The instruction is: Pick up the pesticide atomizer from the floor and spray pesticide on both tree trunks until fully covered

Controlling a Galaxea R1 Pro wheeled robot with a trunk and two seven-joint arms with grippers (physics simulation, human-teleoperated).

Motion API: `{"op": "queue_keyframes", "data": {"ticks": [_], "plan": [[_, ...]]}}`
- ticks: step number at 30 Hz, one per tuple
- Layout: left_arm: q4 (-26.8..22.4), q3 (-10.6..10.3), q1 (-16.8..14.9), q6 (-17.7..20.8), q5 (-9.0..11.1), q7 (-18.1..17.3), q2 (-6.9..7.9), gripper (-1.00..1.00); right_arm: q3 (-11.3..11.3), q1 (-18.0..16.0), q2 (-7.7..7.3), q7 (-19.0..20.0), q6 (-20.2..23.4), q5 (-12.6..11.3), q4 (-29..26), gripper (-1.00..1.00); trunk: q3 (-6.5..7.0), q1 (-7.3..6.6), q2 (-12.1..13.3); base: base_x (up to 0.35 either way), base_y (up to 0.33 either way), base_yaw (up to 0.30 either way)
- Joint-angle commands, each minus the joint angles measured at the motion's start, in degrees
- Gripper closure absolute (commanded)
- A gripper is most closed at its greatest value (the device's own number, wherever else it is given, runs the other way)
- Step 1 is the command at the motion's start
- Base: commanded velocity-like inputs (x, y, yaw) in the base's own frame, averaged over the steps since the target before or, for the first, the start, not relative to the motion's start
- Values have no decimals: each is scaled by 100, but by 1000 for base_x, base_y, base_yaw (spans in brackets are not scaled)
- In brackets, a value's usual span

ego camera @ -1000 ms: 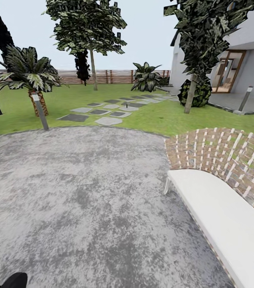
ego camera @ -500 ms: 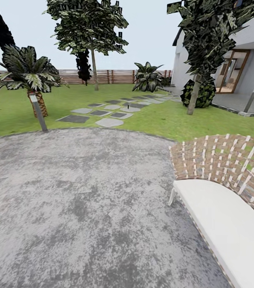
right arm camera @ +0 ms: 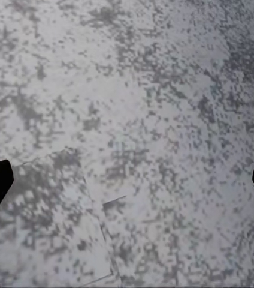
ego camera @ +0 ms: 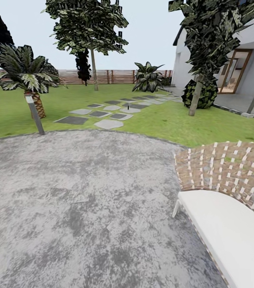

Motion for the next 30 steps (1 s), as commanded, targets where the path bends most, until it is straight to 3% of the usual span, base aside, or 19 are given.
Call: {"op": "queue_keyframes", "data": {"ticks": [1,7,22,30], "plan": [[0,0,0,0,0,0,0,-100,0,0,0,0,0,0,0,-100,0,0,0,341,0,0],[1,0,0,0,0,0,0,-100,0,1,0,0,0,0,0,-100,0,0,0,340,0,44],[0,2,0,0,0,0,0,-100,3,1,0,0,0,0,0,-100,0,0,0,340,0,251],[0,8,0,0,0,0,0,-100,0,1,0,0,0,0,0,-100,0,0,0,340,0,30]]}}
